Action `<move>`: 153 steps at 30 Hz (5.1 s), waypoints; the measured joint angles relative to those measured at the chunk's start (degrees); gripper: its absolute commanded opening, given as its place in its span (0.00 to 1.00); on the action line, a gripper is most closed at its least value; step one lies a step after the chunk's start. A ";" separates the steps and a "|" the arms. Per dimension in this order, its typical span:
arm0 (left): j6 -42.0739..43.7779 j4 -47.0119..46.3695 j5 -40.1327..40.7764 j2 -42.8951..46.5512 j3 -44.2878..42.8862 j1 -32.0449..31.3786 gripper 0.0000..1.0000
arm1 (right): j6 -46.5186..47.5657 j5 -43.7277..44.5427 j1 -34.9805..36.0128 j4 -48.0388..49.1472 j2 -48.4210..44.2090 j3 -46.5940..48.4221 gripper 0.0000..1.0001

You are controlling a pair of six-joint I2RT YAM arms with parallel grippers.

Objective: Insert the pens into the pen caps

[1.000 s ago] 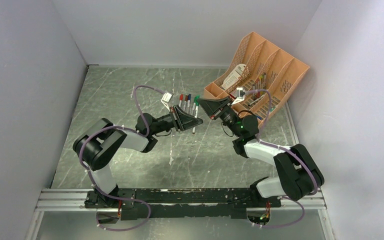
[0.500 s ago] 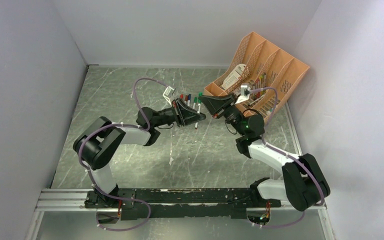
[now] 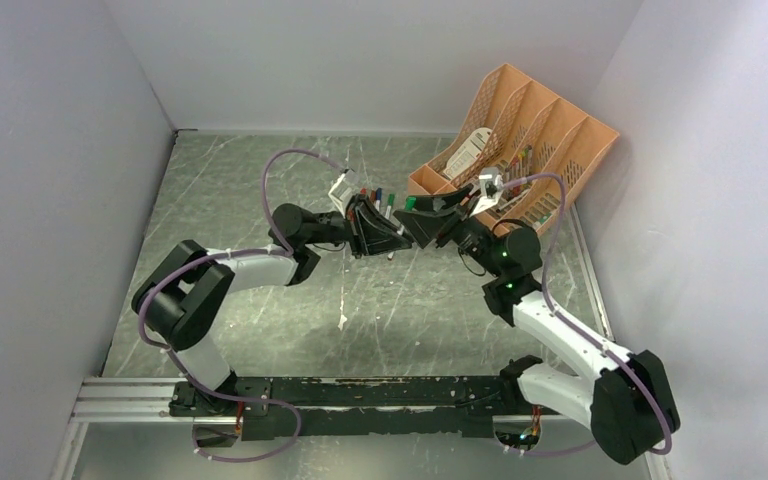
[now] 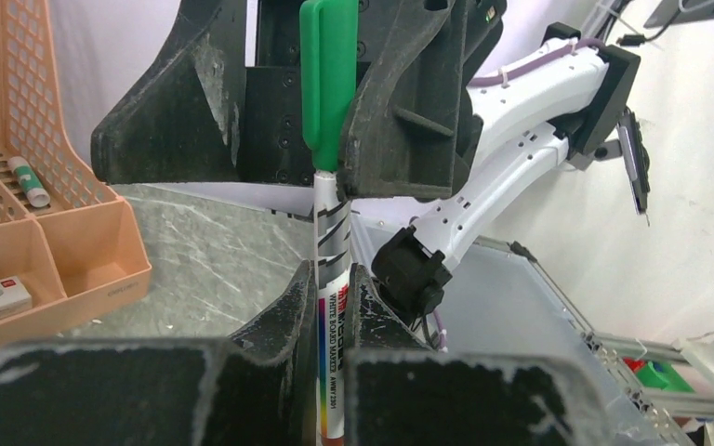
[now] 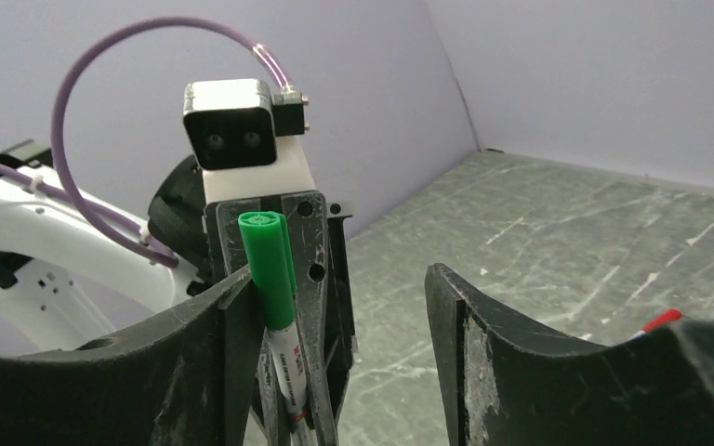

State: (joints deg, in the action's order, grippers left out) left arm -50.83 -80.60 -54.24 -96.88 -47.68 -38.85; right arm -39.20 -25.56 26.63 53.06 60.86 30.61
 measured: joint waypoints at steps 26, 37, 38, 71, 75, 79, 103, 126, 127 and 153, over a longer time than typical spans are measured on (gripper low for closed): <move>-17.03 -7.43 -9.94 -9.31 -5.31 0.00 0.07 | 16.00 -5.31 0.00 -21.31 -6.47 5.35 0.66; -6.25 -1.99 -10.51 -2.01 -4.63 0.00 0.07 | 17.86 -7.58 -0.02 -22.71 -6.34 7.37 0.67; -5.16 -1.36 -10.49 -1.66 -4.48 0.00 0.07 | 17.86 -8.13 -0.09 -22.95 -6.19 7.74 0.67; 26.93 29.49 -0.39 8.90 -1.03 0.00 0.07 | 7.54 -13.09 -0.33 -22.03 -2.86 12.33 0.45; 27.65 29.77 0.17 10.05 -0.48 0.00 0.07 | 6.82 -12.92 -0.33 -21.07 -2.86 11.91 0.38; 27.71 29.70 0.26 10.69 -0.35 0.00 0.07 | 6.60 -12.92 -0.33 -20.52 -2.84 11.87 0.21; 28.22 35.30 -1.77 9.53 -7.43 0.15 0.07 | 7.41 -10.64 -1.51 -14.25 -1.64 10.80 0.00; 32.00 34.29 10.23 16.20 0.85 1.16 0.15 | 0.55 -2.73 -2.91 -16.63 -5.64 4.52 0.53; 32.44 35.04 12.66 17.38 2.60 1.31 0.15 | 0.15 -0.83 -3.54 -17.44 -6.95 3.98 0.53; 38.60 70.18 53.64 -18.23 -25.44 12.07 0.17 | 1.92 14.67 -5.11 -33.05 -7.82 -1.11 0.50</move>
State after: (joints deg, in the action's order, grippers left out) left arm -12.23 -10.41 -0.60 -115.11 -73.12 -26.79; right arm -37.28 -10.90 21.52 20.01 53.04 29.50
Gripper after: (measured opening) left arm 0.178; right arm 0.507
